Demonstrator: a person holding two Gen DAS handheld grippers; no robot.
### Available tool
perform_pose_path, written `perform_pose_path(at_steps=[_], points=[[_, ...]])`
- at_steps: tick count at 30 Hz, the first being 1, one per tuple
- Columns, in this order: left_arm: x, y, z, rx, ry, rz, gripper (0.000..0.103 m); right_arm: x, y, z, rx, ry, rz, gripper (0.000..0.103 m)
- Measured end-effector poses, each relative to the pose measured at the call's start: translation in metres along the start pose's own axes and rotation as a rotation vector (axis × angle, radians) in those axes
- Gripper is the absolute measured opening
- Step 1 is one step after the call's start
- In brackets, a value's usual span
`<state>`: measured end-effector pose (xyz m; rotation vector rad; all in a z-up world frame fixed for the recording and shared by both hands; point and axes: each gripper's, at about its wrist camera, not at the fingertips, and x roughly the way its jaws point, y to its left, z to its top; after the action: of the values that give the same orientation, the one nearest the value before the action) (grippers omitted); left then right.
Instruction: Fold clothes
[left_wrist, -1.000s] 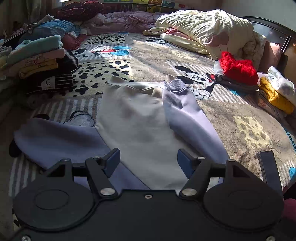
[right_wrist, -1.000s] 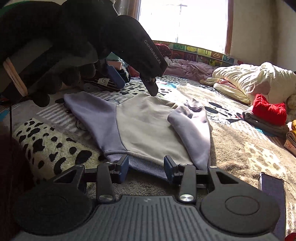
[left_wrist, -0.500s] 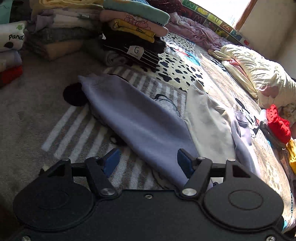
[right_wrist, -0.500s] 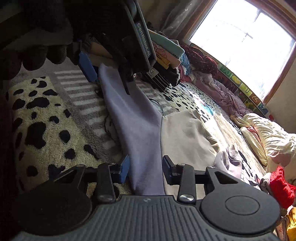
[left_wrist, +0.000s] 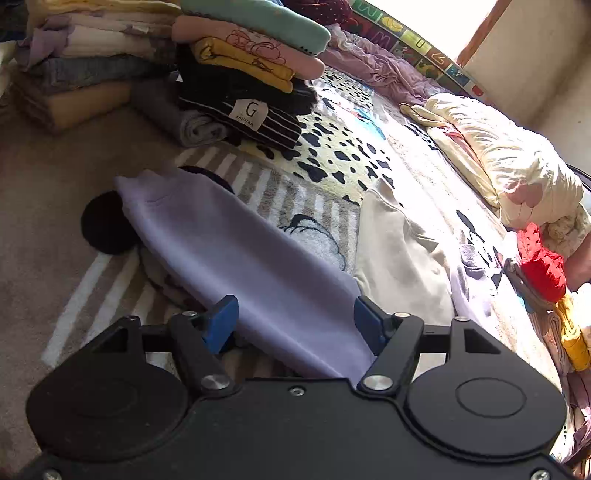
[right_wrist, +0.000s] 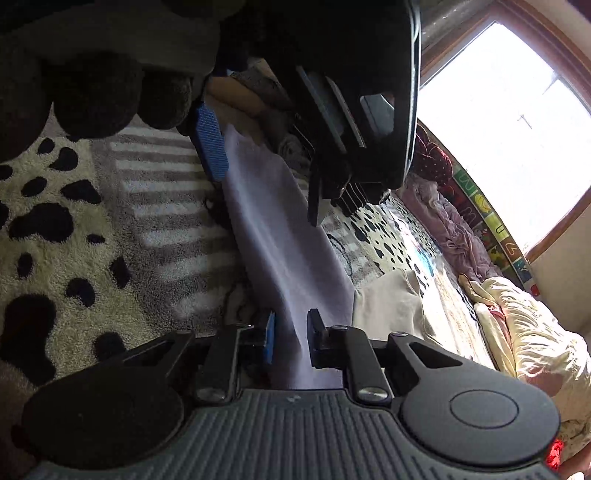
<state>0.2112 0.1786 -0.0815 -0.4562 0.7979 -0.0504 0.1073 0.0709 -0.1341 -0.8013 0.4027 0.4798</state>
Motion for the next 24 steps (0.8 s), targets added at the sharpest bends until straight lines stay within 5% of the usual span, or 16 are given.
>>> perform_pose_path(at_steps=[4, 7, 13, 16, 18, 24], points=[[0.05, -0.02, 0.037, 0.049, 0.054, -0.078, 0.061, -0.005, -0.018, -0.006, 0.101, -0.01, 0.009, 0.004], [0.091, -0.034, 0.06, 0.078, 0.113, -0.077, 0.043, -0.01, -0.026, -0.011, 0.149, -0.026, 0.012, 0.003], [0.155, -0.054, 0.082, 0.095, 0.218, -0.074, 0.036, -0.015, -0.036, -0.023, 0.239, -0.043, 0.033, 0.003], [0.169, -0.058, 0.084, 0.1, 0.235, -0.055, 0.033, -0.016, -0.042, -0.029, 0.276, -0.053, 0.037, 0.003], [0.169, -0.061, 0.086, 0.099, 0.231, -0.068, 0.007, -0.018, -0.047, -0.033, 0.303, -0.063, 0.039, 0.002], [0.156, -0.091, 0.088, 0.175, 0.188, -0.087, 0.003, -0.025, -0.068, -0.045, 0.412, -0.092, 0.032, 0.002]])
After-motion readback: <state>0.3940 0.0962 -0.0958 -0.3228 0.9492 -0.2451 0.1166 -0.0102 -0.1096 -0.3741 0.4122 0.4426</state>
